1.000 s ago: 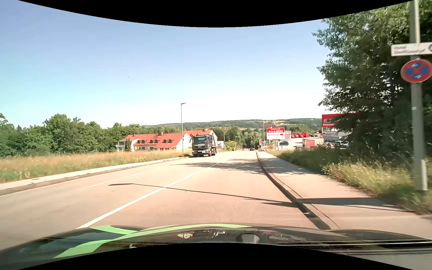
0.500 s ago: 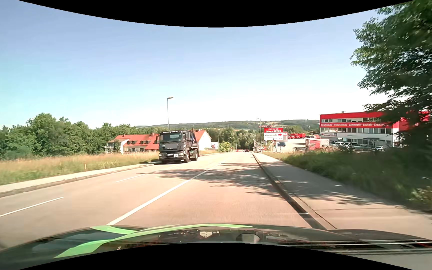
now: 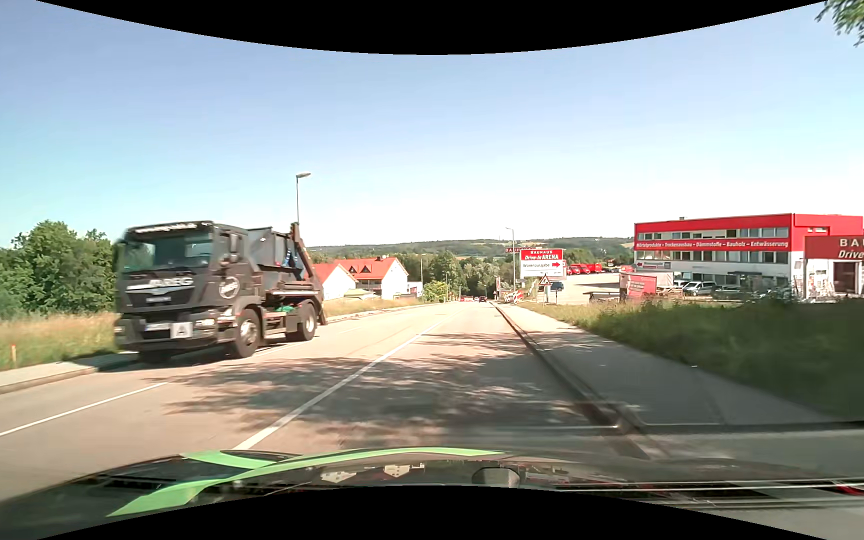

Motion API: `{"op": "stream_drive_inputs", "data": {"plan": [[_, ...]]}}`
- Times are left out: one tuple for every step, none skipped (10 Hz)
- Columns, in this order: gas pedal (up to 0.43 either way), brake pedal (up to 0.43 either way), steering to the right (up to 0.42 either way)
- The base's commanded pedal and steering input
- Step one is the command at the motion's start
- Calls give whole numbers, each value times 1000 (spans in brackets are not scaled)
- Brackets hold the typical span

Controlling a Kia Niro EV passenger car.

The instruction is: Follow the waypoints while adhering to traffic rules and regulations

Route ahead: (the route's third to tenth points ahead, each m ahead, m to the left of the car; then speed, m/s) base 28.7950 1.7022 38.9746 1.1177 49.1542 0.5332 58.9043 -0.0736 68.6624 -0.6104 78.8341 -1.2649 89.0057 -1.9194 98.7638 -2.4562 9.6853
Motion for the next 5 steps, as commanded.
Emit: {"op": "stream_drive_inputs", "data": {"plan": [[67, 0, 27], [67, 0, 26], [67, 0, 22], [67, 0, 18], [79, 0, 17]]}}
